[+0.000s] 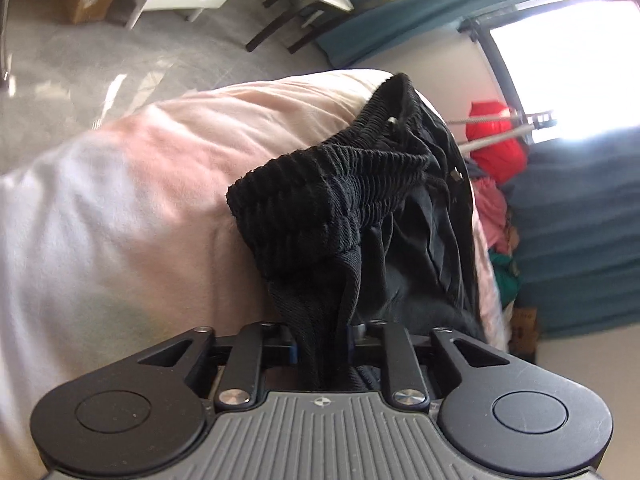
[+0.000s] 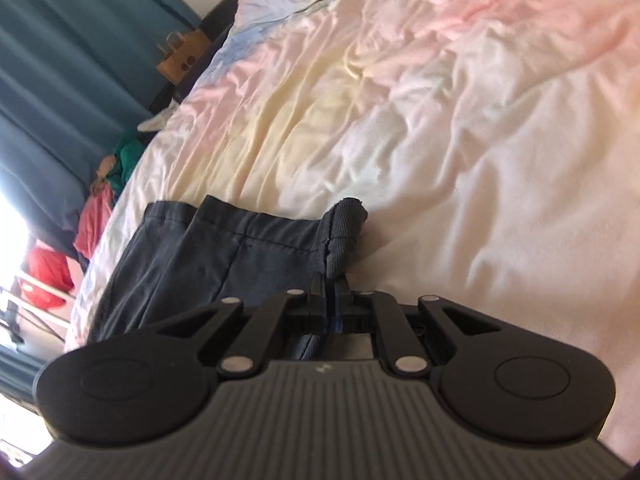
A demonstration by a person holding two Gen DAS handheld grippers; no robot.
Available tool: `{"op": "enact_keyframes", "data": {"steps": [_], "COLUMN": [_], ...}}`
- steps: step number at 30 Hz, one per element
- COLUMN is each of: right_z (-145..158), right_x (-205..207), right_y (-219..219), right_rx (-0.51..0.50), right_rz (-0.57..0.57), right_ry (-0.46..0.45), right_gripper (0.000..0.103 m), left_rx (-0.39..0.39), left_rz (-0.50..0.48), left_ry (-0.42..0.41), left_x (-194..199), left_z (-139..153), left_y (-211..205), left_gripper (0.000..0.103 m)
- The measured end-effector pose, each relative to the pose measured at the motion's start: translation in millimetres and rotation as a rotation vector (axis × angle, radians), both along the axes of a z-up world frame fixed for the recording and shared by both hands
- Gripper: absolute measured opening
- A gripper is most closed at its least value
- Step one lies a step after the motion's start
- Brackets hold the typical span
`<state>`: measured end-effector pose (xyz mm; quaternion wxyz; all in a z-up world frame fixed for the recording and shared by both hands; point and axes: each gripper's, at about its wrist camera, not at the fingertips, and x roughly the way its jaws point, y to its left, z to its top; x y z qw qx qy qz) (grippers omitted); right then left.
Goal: Fold clothes
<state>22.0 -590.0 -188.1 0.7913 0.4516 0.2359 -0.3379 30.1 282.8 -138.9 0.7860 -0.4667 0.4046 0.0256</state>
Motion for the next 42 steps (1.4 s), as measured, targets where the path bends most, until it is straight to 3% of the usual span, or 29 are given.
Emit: {"op": "enact_keyframes", "data": {"steps": [2,3,5,7,8,9,12,15,19,23,27,32,35,42], "right_z": [10,15,26,39,45,52,70,84,85,49,22,-11,-28,-44], "right_x": [2,2,3,5,6,8,21,48,92,117,140,169,188,225], "right_y": [1,1,6,13,17,23,44,69,86,83,83,81,75,71], "right_rx": [-0.012,-0.009,-0.032,-0.067,-0.086,-0.105,-0.159,-0.168,-0.063,0.237,0.318,0.418,0.439,0.377], "right_rz": [0.02,0.032,0.065,0.076,0.068,0.059,0.078,0.153,0.264,0.211,0.224,0.241,0.265,0.209], "right_ry": [0.012,0.009,0.006,-0.007,-0.016,-0.021,-0.045,-0.084,-0.139,-0.301,-0.368,-0.432,-0.422,-0.383], "right_gripper": [0.01,0.011,0.023,0.06,0.067,0.071,0.071,0.071,0.07,0.071,0.071,0.071,0.071,0.068], "left_rx": [0.105,0.151,0.219,0.282,0.316,0.369,0.529,0.587,0.607,0.639,0.593,0.631,0.583,0.562], "left_rz": [-0.037,-0.055,-0.074,-0.073,-0.072,-0.069,-0.043,-0.053,-0.106,-0.171,-0.251,-0.323,-0.333,-0.33], "left_ry": [0.022,0.034,0.055,0.04,0.031,0.016,-0.02,-0.071,-0.151,-0.242,-0.315,-0.39,-0.381,-0.228], "left_x": [-3,-7,-19,-31,-37,-42,-55,-56,-45,-30,-16,6,19,47], "left_z": [12,16,25,38,44,52,76,95,118,137,139,113,82,32], "left_y": [-6,-7,-7,-7,-7,-10,-24,-44,-89,-150,-211,-281,-298,-298], "left_gripper": [0.054,0.06,0.075,0.077,0.077,0.078,0.083,0.084,0.085,0.087,0.087,0.087,0.087,0.087]}}
